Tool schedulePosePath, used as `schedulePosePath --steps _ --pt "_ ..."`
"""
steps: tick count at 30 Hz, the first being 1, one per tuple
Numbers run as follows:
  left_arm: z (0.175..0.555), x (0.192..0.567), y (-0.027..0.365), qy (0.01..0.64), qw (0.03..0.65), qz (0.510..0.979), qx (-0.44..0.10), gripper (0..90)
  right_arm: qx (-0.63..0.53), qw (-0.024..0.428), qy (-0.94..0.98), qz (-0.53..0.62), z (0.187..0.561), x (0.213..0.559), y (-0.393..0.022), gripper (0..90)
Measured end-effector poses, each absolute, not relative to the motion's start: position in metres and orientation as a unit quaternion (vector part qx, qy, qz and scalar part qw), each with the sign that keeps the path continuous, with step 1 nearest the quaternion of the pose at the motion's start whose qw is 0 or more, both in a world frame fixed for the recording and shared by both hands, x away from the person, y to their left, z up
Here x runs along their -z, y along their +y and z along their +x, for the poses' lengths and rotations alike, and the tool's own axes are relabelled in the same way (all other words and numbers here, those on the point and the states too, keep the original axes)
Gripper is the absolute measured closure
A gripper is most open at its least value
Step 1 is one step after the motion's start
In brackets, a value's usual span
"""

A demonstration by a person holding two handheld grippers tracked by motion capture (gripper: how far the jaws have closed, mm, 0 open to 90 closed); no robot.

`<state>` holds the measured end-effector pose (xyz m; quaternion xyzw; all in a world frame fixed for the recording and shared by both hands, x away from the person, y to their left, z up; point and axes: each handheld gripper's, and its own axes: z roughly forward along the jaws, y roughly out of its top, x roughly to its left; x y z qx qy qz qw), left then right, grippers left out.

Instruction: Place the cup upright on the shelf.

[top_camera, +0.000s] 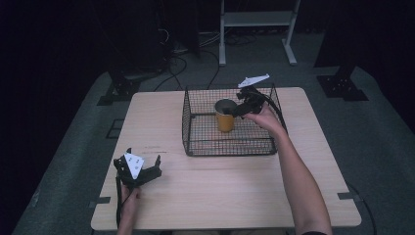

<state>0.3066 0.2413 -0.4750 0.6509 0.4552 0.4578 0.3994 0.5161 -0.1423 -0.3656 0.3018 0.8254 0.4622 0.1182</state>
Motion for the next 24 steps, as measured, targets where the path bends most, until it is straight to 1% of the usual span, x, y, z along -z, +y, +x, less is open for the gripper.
schedulePosePath --steps 9,24 --pt "0.306 0.475 0.241 0.454 0.4 0.651 -0.458 0.0 -0.476 0.118 0.815 0.308 0.511 0.36 -0.144 0.0" --pt "0.306 0.475 0.241 0.453 0.399 0.652 -0.458 0.0 -0.481 0.11 0.809 0.32 0.495 0.363 -0.153 0.0"
